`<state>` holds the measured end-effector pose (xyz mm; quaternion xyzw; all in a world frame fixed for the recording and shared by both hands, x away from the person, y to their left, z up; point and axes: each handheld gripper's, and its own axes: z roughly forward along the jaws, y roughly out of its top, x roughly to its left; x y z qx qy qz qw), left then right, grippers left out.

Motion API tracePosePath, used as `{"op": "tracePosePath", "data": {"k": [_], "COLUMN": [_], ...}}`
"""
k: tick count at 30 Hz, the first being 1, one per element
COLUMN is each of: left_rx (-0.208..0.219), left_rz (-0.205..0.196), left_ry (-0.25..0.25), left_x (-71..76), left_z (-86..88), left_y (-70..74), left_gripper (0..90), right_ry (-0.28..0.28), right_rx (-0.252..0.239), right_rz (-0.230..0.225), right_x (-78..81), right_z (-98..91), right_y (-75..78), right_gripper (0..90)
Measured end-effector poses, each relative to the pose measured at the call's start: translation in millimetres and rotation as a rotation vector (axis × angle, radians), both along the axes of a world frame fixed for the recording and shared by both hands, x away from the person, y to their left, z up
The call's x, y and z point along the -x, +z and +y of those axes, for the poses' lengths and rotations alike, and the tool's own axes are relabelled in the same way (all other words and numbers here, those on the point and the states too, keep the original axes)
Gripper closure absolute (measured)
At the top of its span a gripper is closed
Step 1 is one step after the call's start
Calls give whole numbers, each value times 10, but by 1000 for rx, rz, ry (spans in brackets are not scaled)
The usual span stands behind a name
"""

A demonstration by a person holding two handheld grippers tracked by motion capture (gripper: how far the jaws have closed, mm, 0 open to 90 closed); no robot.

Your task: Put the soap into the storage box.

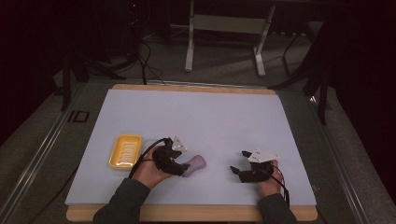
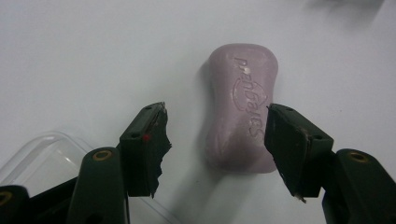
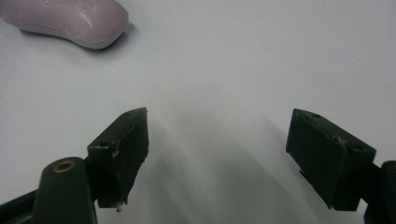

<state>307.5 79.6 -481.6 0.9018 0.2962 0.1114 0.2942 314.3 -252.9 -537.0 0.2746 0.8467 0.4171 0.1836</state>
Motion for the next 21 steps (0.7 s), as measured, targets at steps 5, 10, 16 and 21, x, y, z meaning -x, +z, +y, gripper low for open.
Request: {"op": "tracePosePath", "data": {"k": [5, 10, 16, 21], "left_rx": [-12, -16, -24, -33], "left_rz": [9, 19, 29, 36], "left_ry": [-14, -19, -26, -30], "left_x": [-11, -18, -31, -41], "left_z": [-49, -95, -139, -169], "left_y": [-10, -25, -47, -61], "left_gripper": [395, 394, 384, 384], "right_ry": [1, 1, 1, 2], "right_rx": [1, 2, 3, 3], "right_rz": [-1, -1, -1, 0], "right_x": [0, -1, -1, -1], "right_z": [1, 2, 3, 5], "right_y": [-1, -1, -1, -1], "right_gripper": [206, 206, 206, 206]}}
